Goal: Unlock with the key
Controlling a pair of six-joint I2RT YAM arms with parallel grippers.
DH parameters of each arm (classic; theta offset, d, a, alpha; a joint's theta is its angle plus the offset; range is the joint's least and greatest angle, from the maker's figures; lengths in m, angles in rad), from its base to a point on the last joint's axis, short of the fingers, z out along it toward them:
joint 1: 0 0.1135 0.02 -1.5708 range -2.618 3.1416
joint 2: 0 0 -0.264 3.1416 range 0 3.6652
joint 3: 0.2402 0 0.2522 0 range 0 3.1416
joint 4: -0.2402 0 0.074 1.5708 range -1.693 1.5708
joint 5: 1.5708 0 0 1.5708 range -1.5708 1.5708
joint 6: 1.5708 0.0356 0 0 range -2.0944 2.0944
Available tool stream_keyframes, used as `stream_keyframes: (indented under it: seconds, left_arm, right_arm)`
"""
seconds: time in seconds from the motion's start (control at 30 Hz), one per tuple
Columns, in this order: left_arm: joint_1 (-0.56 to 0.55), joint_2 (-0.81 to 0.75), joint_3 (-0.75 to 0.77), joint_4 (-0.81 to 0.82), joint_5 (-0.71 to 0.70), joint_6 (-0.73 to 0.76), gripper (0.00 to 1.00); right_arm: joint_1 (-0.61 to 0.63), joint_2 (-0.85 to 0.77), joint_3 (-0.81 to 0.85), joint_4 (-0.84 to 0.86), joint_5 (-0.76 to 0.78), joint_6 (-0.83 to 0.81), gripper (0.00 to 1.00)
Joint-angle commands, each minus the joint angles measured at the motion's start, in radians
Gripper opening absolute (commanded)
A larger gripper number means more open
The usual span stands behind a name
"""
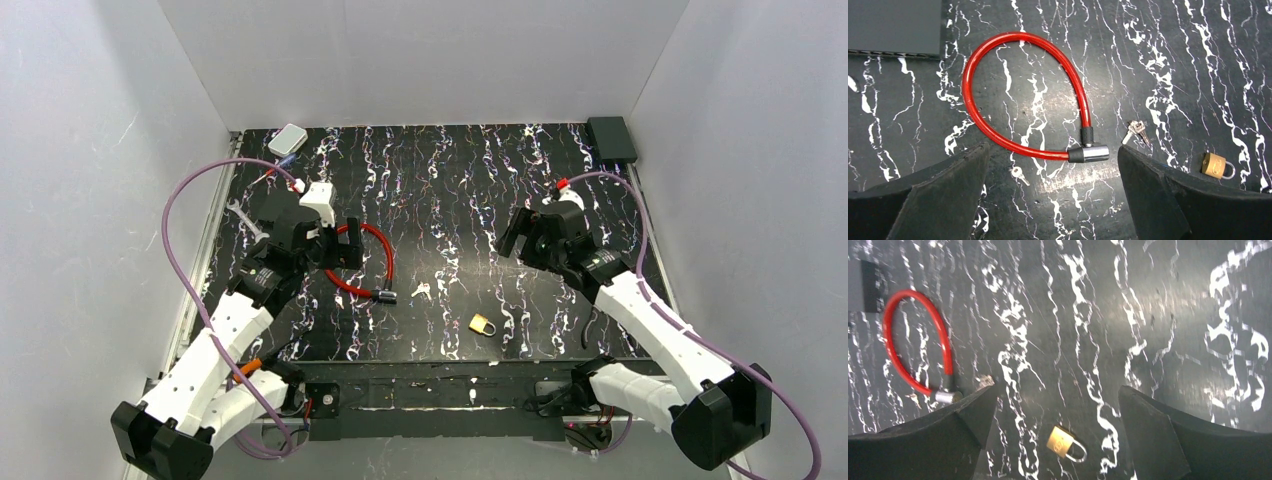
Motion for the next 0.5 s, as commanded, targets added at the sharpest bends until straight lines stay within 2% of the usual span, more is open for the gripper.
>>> stream_keyframes:
  seconds: [0.0,0.1,0.17,0.3,0.47]
  left_arm:
    - [0.003,-0.025,-0.026,0.024,0.084,0.020,0.99]
    - [0.002,-0.013,-0.028,0.030,0.170,0.026,0.97]
    - [-0.003,0.005,-0.026,0.031,0.232,0.034,0.90]
    - [-0.032,0.049,-0.021,0.035,0.320,0.061,0.86]
    - [-0.081,0.130,-0.006,0.029,0.345,0.081,0.75]
  right_arm:
    - [0.012,-0.043,-0.046,-0.123,-0.004,0.126,1.00]
    - [0.046,-0.039,-0.073,-0.163,-0.031,0.175,1.00]
    - [0.092,-0.030,-0.083,-0.194,-0.007,0.197,1.00]
    - [0.212,-0.020,-0.088,-0.204,0.064,0.205,1.00]
    - [0.336,0.015,-0.088,-0.097,0.083,0.133,1.00]
